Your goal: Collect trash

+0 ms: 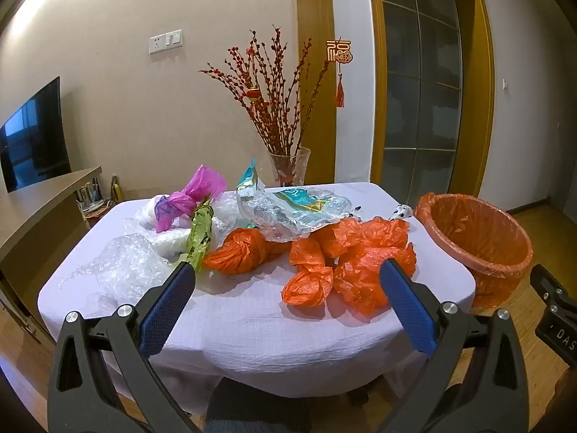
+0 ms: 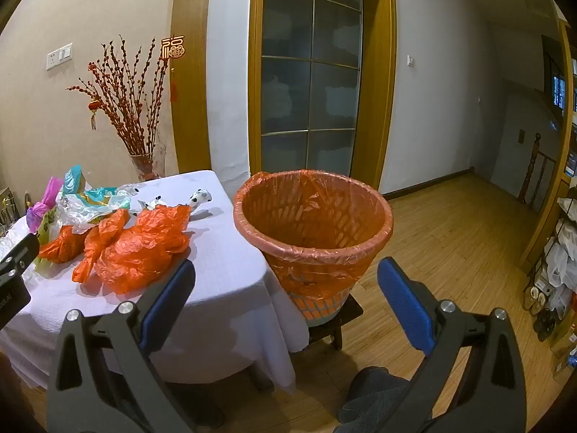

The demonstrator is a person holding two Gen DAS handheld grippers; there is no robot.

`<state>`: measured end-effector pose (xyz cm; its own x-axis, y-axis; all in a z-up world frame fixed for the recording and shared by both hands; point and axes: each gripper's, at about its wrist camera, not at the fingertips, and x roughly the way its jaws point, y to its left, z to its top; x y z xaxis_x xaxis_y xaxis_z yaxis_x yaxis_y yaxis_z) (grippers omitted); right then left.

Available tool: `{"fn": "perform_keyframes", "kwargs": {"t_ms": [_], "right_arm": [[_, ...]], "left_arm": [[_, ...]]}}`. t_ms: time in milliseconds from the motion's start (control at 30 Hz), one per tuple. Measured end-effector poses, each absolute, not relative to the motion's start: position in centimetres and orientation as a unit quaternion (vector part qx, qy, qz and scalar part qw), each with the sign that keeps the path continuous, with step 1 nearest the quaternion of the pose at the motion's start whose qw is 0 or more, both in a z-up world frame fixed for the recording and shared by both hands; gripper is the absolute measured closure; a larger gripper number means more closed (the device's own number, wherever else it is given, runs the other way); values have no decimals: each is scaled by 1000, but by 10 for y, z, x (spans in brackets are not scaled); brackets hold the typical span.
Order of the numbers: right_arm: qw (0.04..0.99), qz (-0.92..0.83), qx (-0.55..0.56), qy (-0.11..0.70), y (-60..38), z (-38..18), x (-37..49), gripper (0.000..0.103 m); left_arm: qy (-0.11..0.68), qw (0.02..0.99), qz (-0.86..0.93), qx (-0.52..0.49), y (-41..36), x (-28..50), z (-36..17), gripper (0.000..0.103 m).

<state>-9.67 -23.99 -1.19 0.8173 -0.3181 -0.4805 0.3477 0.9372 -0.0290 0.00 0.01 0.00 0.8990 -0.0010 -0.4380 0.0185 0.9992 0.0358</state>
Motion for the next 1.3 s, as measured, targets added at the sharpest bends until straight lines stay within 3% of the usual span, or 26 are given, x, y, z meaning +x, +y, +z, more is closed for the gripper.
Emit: {"fn": "perform_keyframes", "kwargs": {"t_ms": [1300], "right_arm": [[953, -175, 32, 245, -243, -13, -97, 4]], "left_arm": [[228, 973, -5, 21, 0, 0, 0, 2]]}}
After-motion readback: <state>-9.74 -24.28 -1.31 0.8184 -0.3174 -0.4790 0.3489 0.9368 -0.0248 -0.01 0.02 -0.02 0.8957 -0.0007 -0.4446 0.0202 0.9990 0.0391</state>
